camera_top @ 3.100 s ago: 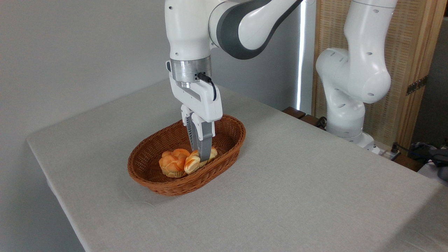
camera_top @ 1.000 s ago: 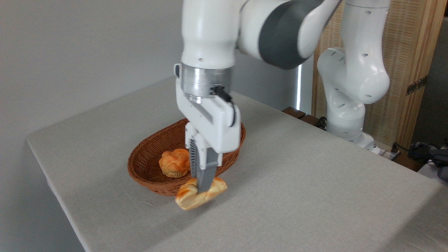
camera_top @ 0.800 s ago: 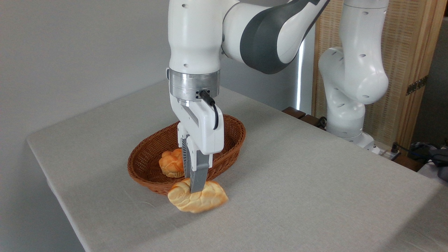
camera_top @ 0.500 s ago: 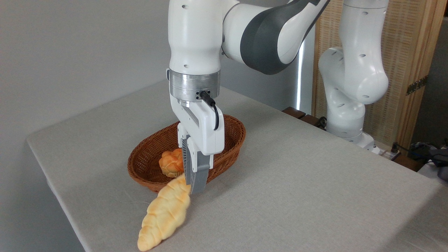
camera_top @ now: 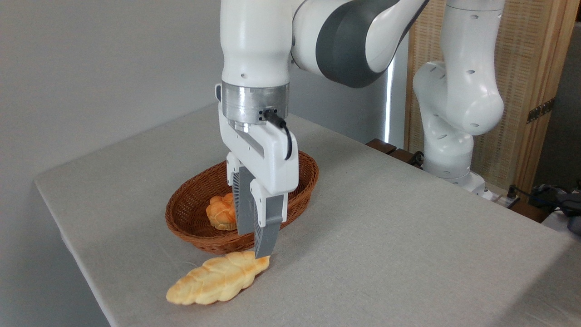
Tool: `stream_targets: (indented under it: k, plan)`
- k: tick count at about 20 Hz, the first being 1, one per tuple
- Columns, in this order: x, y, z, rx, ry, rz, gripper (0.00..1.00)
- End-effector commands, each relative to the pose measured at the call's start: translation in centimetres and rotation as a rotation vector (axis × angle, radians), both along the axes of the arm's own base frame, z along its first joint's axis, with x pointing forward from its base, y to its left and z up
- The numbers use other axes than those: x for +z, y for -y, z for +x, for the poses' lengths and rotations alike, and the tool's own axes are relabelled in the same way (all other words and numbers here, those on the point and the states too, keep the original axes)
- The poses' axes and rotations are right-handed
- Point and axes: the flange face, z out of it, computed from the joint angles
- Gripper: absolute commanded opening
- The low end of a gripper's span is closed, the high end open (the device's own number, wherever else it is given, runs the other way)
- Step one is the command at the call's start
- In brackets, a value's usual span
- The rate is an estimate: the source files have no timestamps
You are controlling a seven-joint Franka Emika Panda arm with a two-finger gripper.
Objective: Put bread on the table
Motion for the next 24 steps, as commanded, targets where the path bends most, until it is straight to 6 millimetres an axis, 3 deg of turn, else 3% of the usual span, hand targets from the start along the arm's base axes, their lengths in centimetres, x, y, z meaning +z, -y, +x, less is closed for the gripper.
stream_targets:
  k: [1, 6, 9, 11, 13, 17, 24]
  plan:
    - [3.3, 1.2, -0.1, 0.219, -0.012, -0.109, 1.0]
    - [7.8, 4.7, -1.0, 0.224, -0.13, -0.12, 1.0]
    - [9.4, 6.0, -1.3, 0.21, -0.164, -0.128, 1.0]
    - [10.1, 8.1, -0.9, 0.202, -0.202, -0.129, 1.0]
    - [9.4, 10.7, -0.5, 0.176, -0.215, -0.106, 1.0]
    - [8.5, 11.2, -0.4, 0.159, -0.234, -0.094, 1.0]
    - [8.7, 9.4, -0.2, 0.183, -0.219, -0.055, 1.0]
